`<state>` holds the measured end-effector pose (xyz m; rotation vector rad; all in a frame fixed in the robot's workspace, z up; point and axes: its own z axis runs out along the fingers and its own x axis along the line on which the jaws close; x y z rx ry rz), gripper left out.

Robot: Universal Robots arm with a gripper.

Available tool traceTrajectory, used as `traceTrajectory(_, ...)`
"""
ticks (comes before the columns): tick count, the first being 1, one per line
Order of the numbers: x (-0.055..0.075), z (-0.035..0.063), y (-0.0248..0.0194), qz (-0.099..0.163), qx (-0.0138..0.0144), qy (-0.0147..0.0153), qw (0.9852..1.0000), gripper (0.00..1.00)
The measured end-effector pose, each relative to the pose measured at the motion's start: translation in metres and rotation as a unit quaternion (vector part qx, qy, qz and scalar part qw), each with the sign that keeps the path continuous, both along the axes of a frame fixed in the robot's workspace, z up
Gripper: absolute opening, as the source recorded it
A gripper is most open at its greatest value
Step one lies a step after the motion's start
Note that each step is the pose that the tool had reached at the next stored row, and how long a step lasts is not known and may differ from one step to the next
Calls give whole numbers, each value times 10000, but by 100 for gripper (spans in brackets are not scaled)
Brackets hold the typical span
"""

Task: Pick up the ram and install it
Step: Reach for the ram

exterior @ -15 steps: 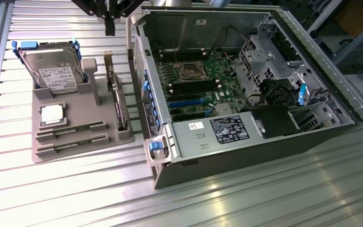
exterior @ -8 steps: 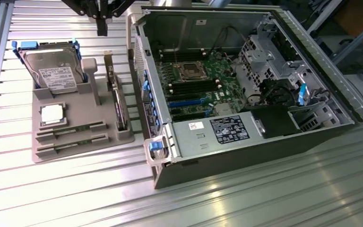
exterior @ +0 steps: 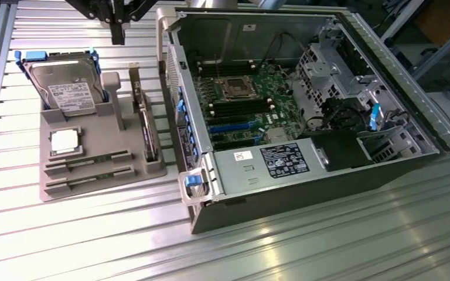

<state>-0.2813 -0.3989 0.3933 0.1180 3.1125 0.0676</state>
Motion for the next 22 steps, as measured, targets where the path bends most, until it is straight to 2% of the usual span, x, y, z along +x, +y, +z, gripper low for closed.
traceTrajectory(10, -196, 0, 0, 0, 0, 0, 10000, 10)
traceTrajectory(14, -331, 0, 0, 0, 0, 0, 10000, 10)
traceTrajectory(22, -493, 0, 0, 0, 0, 0, 10000, 10)
